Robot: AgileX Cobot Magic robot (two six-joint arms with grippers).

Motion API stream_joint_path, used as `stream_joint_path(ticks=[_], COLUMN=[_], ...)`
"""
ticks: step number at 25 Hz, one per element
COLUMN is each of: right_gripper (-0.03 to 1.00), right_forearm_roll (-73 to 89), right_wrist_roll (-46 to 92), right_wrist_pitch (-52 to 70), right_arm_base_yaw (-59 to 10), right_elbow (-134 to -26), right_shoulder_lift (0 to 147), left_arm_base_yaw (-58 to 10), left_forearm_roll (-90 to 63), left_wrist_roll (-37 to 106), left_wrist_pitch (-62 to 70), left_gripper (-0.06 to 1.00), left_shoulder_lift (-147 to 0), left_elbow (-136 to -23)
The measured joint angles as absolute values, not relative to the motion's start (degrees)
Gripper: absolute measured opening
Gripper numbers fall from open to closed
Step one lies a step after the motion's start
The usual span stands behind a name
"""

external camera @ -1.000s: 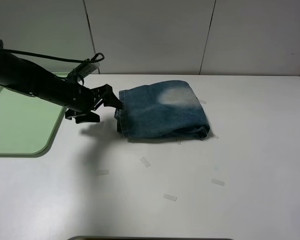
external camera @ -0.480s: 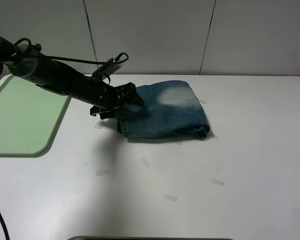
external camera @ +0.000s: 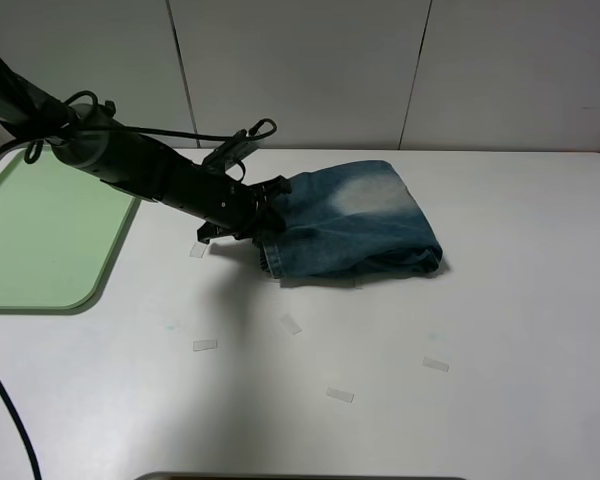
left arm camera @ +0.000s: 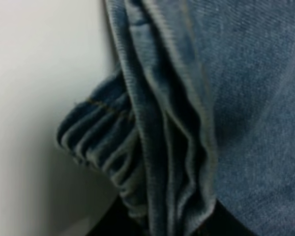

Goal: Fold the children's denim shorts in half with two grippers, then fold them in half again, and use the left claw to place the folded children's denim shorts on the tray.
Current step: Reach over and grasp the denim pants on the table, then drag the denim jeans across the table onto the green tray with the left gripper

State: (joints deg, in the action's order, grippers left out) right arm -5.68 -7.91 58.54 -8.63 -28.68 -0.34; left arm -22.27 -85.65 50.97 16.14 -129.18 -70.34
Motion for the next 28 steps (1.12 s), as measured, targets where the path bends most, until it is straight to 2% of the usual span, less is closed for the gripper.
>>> stream_joint_path(ticks=[6,13,19,28], right_gripper=[0.69,0.69,0.69,0.69], right_forearm_roll=[-5.7,-5.7,-5.7,-5.7], right_wrist_roll=[-7.9,-7.9,-7.9,-7.9], right_wrist_pitch=[58.5,58.5,58.5,58.5], right_arm_base_yaw=[-8.6,-8.6,-8.6,-8.6], right_elbow=[-28.7,-28.7,-28.7,-28.7], right_shoulder_lift=[-0.3,-0.3,-0.3,-0.3], left_arm_base_yaw=[-22.3,-20.6,-17.5,-11.4], left_forearm_roll=[-82.7,-67.9,-49.5,-14.8], left_wrist_roll=[50.9,50.1,43.5,21.9], left_wrist_pitch=[16.0,15.9,17.8,27.1], left_gripper=[0.14,0.13,0.13,0.13], left_shoulder_lift=[-127.9,-121.5,-116.1,-113.2], left_elbow=[-70.3,-70.0,-70.1,-70.9])
